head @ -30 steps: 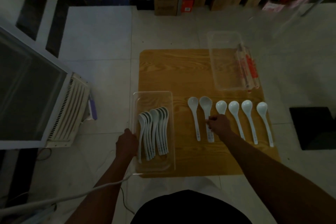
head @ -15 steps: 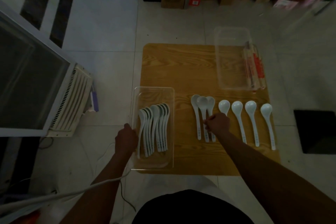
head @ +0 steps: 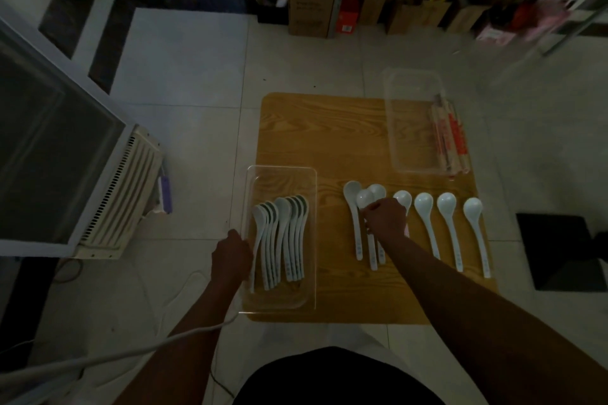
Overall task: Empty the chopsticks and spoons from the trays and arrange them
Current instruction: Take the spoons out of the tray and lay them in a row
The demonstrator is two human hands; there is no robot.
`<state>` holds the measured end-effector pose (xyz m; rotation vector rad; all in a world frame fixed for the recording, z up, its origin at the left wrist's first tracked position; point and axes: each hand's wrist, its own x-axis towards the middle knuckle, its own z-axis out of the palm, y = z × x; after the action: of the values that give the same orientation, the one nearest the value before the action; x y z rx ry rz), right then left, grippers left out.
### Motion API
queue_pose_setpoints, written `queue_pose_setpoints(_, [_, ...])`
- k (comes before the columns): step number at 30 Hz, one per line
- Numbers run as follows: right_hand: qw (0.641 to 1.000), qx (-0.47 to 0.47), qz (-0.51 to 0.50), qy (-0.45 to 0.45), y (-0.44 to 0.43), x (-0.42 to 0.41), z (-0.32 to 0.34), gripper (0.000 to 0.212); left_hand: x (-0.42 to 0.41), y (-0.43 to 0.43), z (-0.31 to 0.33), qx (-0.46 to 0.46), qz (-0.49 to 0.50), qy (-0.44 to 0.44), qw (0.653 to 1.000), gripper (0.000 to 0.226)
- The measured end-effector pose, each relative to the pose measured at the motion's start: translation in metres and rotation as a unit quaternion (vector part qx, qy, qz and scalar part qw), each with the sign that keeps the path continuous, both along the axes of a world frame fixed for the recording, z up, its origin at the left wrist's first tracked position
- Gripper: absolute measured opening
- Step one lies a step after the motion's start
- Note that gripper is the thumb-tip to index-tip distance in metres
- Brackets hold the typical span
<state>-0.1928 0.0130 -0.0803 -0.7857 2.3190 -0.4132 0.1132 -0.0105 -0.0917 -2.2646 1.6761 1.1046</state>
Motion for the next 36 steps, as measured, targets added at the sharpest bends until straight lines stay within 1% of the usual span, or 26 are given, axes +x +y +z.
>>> queue_pose_setpoints(4, [0.998,-0.029,0.055,0.027,-0.011,0.044,0.013,0.030,0.002,-0.001,0.001,0.006,0.014,0.024,1.000,0.017])
queue_pose_setpoints(6, [0.995,-0.056,0.079,0.022,-0.012,0.075,0.021,0.028,0.003,0.000,0.003,0.000,0.007,0.029,1.000,0.016])
queue_pose_setpoints(8, [0.990,-0.069,0.126,0.003,-0.008,0.105,0.022,0.025,0.004,0.001,0.006,-0.004,-0.003,0.031,1.000,0.015])
queue_pose_setpoints(10, [0.982,-0.060,0.180,-0.016,-0.002,0.131,0.016,0.023,0.005,0.001,0.007,-0.005,-0.011,0.028,1.000,0.015])
queue_pose_setpoints(13, [0.976,-0.030,0.215,-0.019,0.007,0.158,0.000,0.028,0.005,0.000,0.006,-0.010,-0.018,0.031,0.999,0.019])
queue_pose_setpoints(15, [0.973,0.007,0.230,-0.017,0.011,0.170,-0.009,0.024,0.007,-0.001,0.005,-0.010,-0.027,0.030,0.999,0.023])
queue_pose_setpoints(18, [0.978,0.048,0.203,-0.028,0.010,0.178,-0.017,0.019,0.008,0.000,0.002,-0.007,-0.026,0.041,0.999,0.022])
queue_pose_setpoints(22, [0.984,0.056,0.163,-0.046,0.005,0.187,-0.024,0.028,0.010,0.001,0.004,-0.007,-0.036,0.038,0.999,0.023])
queue_pose_setpoints(24, [0.988,0.057,0.134,-0.060,0.005,0.190,-0.026,0.028,0.010,0.000,0.005,-0.005,-0.035,0.041,0.999,0.022])
queue_pose_setpoints(28, [0.991,0.048,0.096,-0.086,0.006,0.193,-0.021,0.020,0.010,0.000,0.004,-0.010,-0.044,0.043,0.998,0.019])
queue_pose_setpoints(33, [0.992,0.040,0.076,-0.096,0.010,0.184,-0.006,0.024,0.011,-0.001,0.004,0.004,-0.038,0.030,0.999,0.023])
queue_pose_setpoints(36, [0.992,0.025,0.064,-0.104,0.012,0.170,0.004,0.017,0.010,0.000,0.003,0.005,-0.029,0.036,0.999,0.019])
